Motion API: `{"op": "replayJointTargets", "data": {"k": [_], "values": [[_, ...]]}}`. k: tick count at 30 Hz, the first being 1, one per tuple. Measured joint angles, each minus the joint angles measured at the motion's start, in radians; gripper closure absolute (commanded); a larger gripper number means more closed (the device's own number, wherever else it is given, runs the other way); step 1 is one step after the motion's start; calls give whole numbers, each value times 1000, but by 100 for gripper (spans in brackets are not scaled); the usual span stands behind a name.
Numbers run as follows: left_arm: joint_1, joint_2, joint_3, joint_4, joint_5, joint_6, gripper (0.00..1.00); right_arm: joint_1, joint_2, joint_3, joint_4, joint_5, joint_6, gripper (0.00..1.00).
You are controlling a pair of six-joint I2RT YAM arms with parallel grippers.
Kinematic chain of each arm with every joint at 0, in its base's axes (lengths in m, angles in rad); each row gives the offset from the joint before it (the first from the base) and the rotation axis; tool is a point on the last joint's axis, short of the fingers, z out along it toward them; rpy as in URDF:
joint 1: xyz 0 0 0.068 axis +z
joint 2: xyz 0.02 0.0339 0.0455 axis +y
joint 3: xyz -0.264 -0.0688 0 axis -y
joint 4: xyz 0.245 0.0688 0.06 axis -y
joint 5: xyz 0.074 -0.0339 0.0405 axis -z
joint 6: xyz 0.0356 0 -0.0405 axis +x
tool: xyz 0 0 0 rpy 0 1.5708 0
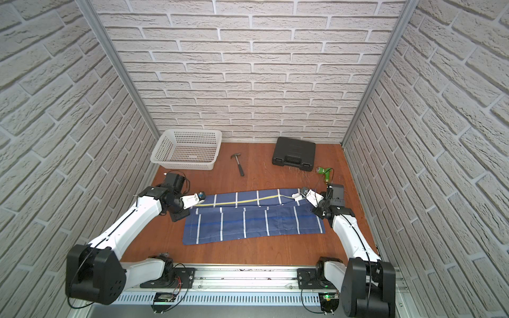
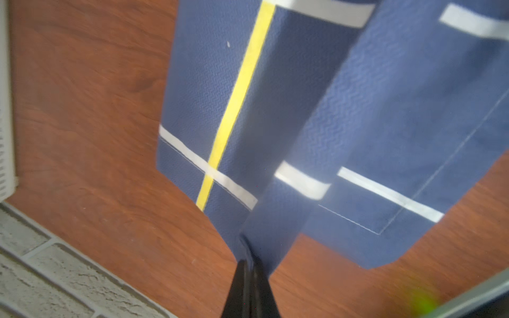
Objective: Roll up the pillowcase
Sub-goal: Fold the pillowcase at the center of the board.
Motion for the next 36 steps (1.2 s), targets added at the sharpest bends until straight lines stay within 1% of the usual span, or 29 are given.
{"op": "replayJointTargets", "data": {"k": [5,10,15,22,26,28,32,36], "values": [[-42,2,-47,-11,-23,-5,100,0,-60,-73,-39,39,-31,97],[-48,-11,-57,-12,-31,-9,100,3,-115,-75,-92,50,-57,96],[-57,-55,-95,-32,-44,-9,100,11,-186,-75,-172,48,-74,95],[-71,-76,-105,-60,-51,-14,100,31,-209,-84,-231,50,-85,96],[-98,-67,-107,-61,-49,-25,100,34,-209,-103,-240,68,-86,95],[-110,-56,-109,-61,-48,-33,100,35,-209,-108,-246,76,-86,93],[-120,-48,-111,-63,-49,-39,100,37,-209,-108,-256,97,-88,83],[-121,-56,-121,-65,-48,-41,100,37,-216,-105,-291,142,-94,76]]}}
